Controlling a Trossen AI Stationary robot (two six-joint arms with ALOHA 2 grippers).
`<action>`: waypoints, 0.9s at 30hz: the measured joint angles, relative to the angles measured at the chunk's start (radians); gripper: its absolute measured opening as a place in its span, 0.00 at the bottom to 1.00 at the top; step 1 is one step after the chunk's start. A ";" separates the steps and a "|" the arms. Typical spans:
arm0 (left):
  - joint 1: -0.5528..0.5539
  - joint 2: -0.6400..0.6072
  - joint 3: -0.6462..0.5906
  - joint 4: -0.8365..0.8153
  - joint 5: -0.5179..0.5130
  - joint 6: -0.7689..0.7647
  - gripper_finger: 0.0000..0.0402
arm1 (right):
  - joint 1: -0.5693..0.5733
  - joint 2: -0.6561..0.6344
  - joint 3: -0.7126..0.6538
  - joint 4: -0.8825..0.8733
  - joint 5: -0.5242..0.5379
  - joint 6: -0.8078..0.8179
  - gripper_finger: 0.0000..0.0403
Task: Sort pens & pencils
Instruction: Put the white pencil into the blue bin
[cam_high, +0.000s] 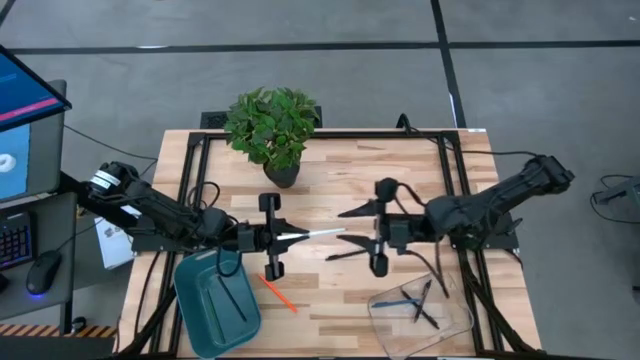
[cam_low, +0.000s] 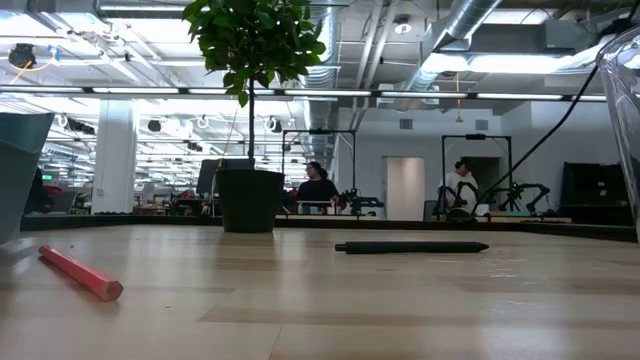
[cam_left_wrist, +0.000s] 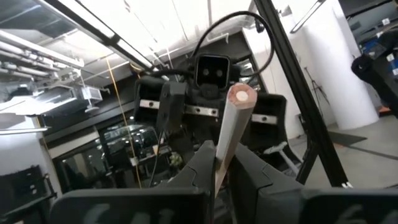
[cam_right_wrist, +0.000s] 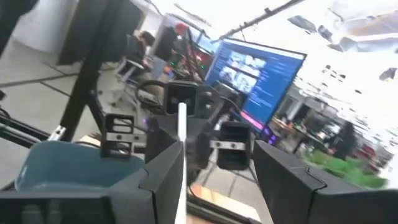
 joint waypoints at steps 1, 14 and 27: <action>0.000 0.000 0.000 -0.004 0.000 0.000 0.02 | 0.012 -0.016 0.000 -0.023 0.013 0.000 0.54; -0.111 -0.192 0.000 -0.415 -0.045 -0.095 0.02 | 0.120 -0.121 0.000 -0.543 0.059 0.452 0.54; -0.361 -0.476 0.000 -1.033 -0.367 -0.515 0.02 | 0.166 -0.105 0.000 -0.616 0.057 0.556 0.54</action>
